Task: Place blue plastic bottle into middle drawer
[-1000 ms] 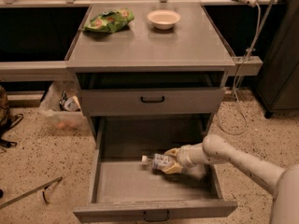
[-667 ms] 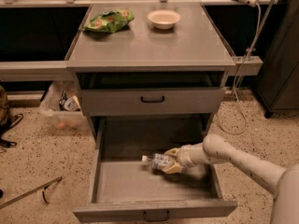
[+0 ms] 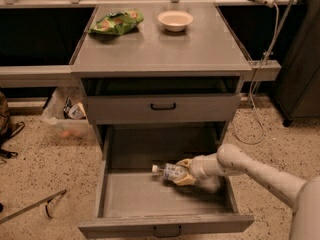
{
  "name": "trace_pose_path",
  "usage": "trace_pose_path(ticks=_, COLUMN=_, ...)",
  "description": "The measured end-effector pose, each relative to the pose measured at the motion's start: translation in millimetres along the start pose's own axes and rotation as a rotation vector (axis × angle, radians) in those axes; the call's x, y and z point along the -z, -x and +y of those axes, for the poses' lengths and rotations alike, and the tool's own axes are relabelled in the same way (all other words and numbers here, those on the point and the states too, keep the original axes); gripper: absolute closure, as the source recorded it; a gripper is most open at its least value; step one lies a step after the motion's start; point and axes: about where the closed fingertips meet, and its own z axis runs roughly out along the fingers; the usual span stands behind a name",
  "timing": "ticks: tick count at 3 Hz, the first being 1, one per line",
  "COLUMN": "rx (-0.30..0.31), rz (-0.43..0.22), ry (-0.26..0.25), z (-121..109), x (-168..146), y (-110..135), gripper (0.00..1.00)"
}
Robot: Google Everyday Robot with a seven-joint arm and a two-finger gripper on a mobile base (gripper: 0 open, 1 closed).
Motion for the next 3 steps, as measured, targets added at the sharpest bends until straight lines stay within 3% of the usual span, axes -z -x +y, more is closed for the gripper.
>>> trace_pose_path(ticks=1, rx=0.0, rz=0.0, ry=0.0, z=0.0, x=0.0, y=0.0, gripper=0.11)
trace_pose_path(ticks=2, rx=0.0, rz=0.0, ry=0.0, z=0.1, x=-0.1, y=0.0, gripper=0.0)
trace_pose_path(ticks=3, rx=0.0, rz=0.0, ry=0.0, z=0.1, x=-0.1, y=0.0, gripper=0.0)
